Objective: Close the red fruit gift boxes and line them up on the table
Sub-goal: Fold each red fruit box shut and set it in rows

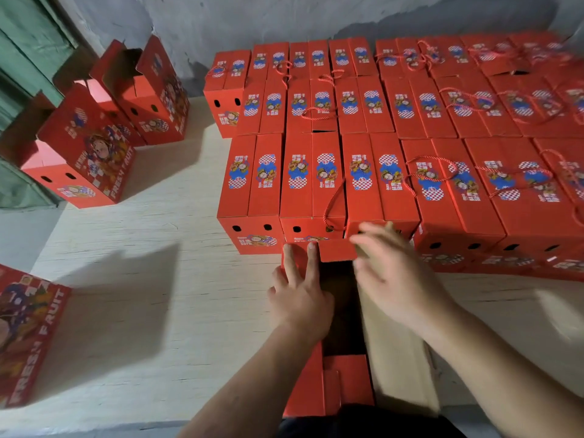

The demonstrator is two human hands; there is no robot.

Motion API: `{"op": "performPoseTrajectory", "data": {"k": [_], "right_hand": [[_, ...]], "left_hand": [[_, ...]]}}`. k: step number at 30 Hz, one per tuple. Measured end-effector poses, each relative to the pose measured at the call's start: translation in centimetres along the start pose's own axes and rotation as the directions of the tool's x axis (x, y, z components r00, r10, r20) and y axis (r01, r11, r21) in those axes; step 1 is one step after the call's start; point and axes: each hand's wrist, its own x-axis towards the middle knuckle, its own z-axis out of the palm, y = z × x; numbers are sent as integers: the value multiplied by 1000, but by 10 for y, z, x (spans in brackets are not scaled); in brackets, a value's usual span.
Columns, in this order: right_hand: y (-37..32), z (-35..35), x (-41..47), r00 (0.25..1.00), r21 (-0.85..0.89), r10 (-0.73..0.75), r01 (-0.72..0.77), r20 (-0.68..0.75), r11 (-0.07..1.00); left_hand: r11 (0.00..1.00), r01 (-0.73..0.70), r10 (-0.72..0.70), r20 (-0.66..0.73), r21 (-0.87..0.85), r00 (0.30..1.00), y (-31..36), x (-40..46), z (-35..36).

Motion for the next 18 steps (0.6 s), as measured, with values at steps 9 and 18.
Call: {"op": "performPoseTrajectory", "data": {"k": [9,18], "right_hand": [[-19,45,-18,947,564,287,-319,146,762],[-11,57,4,877,376,385,-473,287,797]], "left_hand": [[964,-138,102,-162,-227,981,-15,-6,2],[907,-417,422,-113,59,900,-20,-11,4]]}}
